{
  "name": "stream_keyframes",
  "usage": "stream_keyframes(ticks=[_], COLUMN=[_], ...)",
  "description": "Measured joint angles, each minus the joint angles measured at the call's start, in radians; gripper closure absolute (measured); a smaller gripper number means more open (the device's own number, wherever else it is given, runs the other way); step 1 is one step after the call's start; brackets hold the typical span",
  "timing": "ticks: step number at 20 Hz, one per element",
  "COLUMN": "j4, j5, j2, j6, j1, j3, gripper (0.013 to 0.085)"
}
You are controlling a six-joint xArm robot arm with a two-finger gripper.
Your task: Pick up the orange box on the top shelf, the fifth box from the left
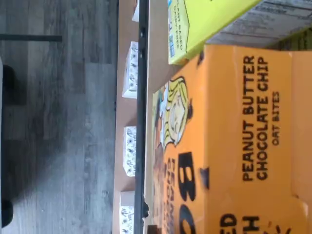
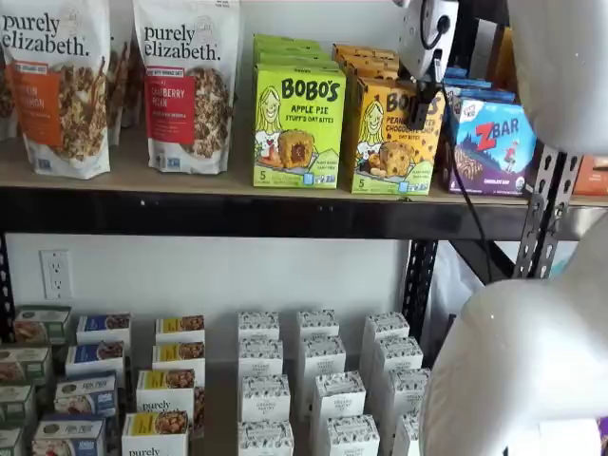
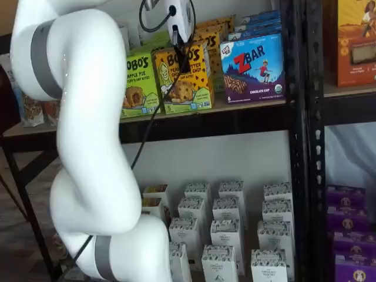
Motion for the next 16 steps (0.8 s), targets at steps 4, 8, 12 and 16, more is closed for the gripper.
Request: stream_keyframes(ticks=[4,8,12,16], j4=[0.002,0.019,0.028,0.028], j5=[-0.001,-0.007,-0.010,-0.007], j2=[0.000,-0.003,-0.005,-0.005], j6=[0.002,-0.002,-0.005,-0.006], j1=[0.001,-0.004,-0.008,-0.010], j3=[0.000,0.002,0.003,0.000], gripper=[0.0370,0.0410,0.0490,0.0570])
